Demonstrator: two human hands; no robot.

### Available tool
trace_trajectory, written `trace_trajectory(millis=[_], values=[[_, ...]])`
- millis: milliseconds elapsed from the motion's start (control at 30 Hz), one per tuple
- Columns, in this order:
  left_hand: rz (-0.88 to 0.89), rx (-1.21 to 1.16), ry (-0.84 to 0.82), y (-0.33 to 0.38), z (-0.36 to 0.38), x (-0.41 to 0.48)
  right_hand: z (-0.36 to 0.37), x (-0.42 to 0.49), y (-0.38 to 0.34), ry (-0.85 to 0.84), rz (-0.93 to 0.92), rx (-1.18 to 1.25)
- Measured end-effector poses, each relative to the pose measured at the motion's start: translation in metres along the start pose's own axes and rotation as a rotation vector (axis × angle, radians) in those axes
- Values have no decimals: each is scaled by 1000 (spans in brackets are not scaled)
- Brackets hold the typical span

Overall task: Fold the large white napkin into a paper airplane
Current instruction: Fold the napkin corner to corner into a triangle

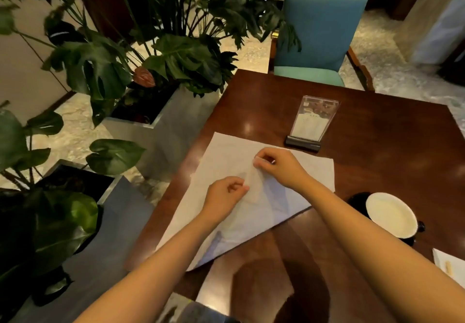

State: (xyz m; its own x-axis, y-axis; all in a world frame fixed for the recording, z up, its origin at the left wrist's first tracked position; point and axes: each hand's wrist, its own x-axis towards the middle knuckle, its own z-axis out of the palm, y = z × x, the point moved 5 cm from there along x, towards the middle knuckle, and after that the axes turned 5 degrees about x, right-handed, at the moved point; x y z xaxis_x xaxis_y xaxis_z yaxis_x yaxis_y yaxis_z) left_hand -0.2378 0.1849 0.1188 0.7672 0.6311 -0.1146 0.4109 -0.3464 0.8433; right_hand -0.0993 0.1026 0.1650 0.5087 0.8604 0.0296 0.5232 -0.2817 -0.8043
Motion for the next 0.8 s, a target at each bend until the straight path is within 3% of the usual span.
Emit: trace_trajectory(millis=[367, 633, 800], values=[[-113, -62, -8, -27, -64, 137, 37, 162, 9, 96, 108, -15], [-313, 198, -81, -110, -48, 212, 107, 238, 83, -83, 296, -146], [-266, 349, -77, -128, -40, 223, 121, 244, 99, 15, 269, -257]])
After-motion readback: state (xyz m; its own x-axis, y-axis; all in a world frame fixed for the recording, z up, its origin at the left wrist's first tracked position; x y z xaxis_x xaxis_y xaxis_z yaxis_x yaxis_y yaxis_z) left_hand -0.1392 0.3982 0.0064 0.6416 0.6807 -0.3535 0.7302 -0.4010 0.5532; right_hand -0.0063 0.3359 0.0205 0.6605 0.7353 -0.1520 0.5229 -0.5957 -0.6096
